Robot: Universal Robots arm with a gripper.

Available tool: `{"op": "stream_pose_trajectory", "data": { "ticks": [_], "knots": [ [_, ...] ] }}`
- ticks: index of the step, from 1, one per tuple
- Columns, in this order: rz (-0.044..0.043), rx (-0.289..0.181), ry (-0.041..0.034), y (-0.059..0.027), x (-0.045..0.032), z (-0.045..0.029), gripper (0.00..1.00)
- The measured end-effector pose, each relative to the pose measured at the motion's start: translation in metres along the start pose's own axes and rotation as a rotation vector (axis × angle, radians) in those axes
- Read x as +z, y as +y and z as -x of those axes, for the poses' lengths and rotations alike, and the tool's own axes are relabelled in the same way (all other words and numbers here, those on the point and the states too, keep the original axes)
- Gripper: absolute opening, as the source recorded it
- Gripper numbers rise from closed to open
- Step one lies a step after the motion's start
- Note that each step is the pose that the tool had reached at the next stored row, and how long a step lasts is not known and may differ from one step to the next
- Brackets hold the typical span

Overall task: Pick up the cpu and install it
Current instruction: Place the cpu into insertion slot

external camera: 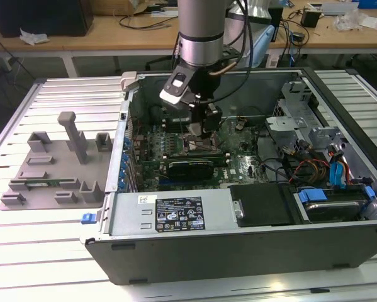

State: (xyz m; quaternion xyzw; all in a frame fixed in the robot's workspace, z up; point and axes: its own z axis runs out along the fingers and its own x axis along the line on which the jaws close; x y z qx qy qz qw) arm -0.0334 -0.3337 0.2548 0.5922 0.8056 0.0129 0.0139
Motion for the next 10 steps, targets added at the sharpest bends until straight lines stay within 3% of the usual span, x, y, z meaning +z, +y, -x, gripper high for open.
{"op": "stream_pose_trajectory", "data": {
  "ticks": [7, 10],
  "knots": [
    [-0.001, 0.134, -0.0051, 0.0, 0.0, 0.0, 0.55],
    [-0.0016, 0.219, -0.0082, 0.0, 0.0, 0.0, 0.55]
  ]
}}
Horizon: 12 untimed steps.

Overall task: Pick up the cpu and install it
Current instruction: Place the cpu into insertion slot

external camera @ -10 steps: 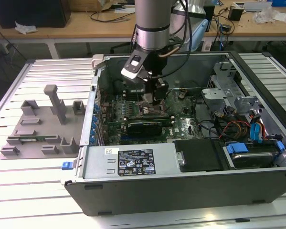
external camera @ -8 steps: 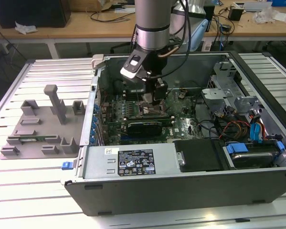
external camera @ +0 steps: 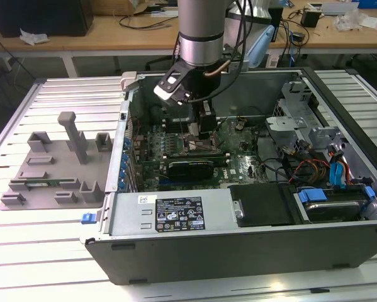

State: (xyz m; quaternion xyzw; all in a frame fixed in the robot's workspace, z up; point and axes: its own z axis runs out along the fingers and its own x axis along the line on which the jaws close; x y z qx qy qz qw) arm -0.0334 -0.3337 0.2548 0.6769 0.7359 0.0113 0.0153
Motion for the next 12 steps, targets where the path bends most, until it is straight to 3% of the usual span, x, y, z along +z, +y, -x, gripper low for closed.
{"op": "stream_pose_trajectory", "data": {
  "ticks": [5, 8, 12],
  "knots": [
    [-0.0006, 0.079, -0.003, 0.0, 0.0, 0.0, 0.55],
    [-0.0012, 0.168, -0.0062, 0.0, 0.0, 0.0, 0.55],
    [-0.001, 0.169, -0.0063, -0.0001, 0.0007, -0.0014, 0.55]
  ]
}}
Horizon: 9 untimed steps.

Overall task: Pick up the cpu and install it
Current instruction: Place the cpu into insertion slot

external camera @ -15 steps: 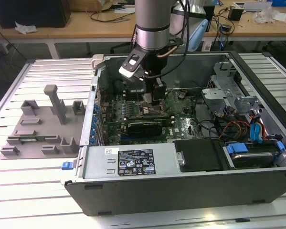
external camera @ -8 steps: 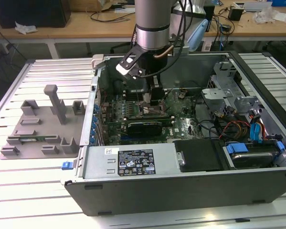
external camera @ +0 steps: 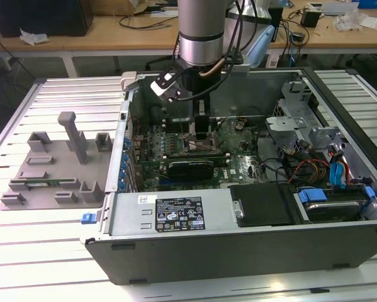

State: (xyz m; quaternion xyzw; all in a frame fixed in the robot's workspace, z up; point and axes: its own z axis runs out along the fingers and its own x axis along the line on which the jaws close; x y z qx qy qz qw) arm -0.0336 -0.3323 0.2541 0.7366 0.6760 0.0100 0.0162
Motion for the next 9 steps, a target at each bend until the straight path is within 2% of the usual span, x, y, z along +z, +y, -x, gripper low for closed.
{"op": "stream_pose_trajectory", "data": {
  "ticks": [4, 9],
  "knots": [
    [0.0007, -0.031, 0.0009, -0.0011, 0.0043, -0.0088, 0.55],
    [0.0011, -0.087, 0.0029, -0.0029, 0.0125, -0.0114, 0.55]
  ]
}}
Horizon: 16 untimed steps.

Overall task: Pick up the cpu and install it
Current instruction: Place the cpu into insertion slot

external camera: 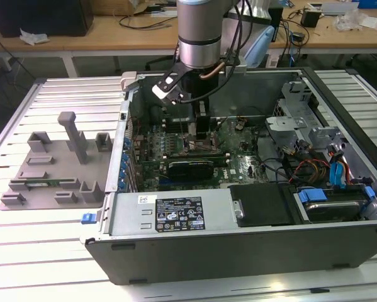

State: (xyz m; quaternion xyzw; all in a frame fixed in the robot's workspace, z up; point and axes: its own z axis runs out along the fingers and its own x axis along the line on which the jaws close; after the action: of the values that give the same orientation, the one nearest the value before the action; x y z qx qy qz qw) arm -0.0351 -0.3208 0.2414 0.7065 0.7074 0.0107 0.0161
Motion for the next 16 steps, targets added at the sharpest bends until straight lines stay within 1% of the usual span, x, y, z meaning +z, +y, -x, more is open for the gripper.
{"op": "stream_pose_trajectory", "data": {
  "ticks": [2, 9, 16],
  "knots": [
    [0.0001, -0.007, 0.0003, -0.0024, 0.004, 0.0, 0.55],
    [0.0001, -0.012, 0.0006, -0.0033, 0.0179, 0.0001, 0.55],
    [-0.0002, -0.012, 0.0006, -0.0007, 0.0295, 0.0, 0.55]
  ]
}}
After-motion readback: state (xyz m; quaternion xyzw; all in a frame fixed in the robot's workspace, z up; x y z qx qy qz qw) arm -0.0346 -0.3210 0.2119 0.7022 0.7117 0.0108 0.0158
